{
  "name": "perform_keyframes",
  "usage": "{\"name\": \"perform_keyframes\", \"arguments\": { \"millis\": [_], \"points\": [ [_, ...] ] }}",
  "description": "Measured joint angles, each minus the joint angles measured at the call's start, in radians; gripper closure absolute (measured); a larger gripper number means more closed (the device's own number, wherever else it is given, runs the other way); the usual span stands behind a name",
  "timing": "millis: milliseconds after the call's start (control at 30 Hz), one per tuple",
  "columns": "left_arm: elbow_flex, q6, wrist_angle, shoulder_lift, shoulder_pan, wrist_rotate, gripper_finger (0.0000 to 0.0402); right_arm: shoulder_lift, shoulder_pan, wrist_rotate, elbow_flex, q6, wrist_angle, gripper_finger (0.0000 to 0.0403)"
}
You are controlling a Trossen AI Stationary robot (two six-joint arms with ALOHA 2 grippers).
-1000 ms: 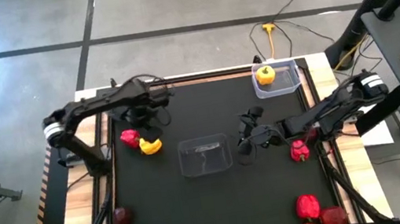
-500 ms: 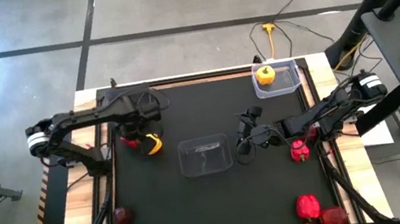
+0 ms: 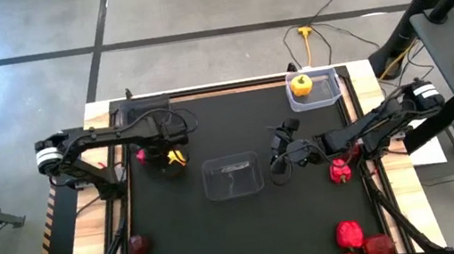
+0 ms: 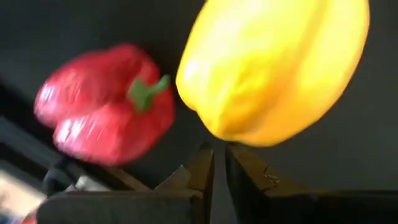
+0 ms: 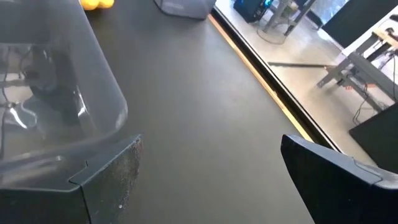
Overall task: Sort produce into baskets
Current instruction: Put the yellow bell pepper into the transparent bin
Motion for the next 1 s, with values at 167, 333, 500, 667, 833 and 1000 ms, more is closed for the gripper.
{"name": "perform_keyframes", "arguments": {
  "millis": [167, 333, 500, 667, 833, 1000],
  "points": [
    [-0.013, 0.036, 0.132, 0.000, 0.000, -0.030, 0.0389, -0.069, 0.004, 0.000, 0.000, 0.055, -0.051, 0.0028],
    [-0.035, 0.092, 0.338, 0.019, 0.008, -0.124, 0.0400, -0.092, 0.024, -0.010, 0.000, 0.061, -0.052, 0.0028],
    [-0.048, 0.182, 0.672, 0.094, 0.024, -0.167, 0.0401, -0.075, 0.026, -0.062, 0.000, 0.053, -0.002, 0.0028],
    [-0.033, 0.281, 1.050, 0.218, 0.031, -0.175, 0.0401, -0.070, 0.029, -0.063, 0.002, 0.036, 0.028, 0.0028],
    [-0.022, 0.318, 1.328, 0.298, 0.028, -0.147, 0.0401, -0.075, 0.037, -0.063, 0.002, 0.040, 0.029, 0.0028],
    [-0.056, 0.374, 1.463, 0.273, 0.026, -0.128, 0.0402, -0.075, 0.054, -0.181, 0.002, 0.037, -0.015, 0.0028]
  ]
}}
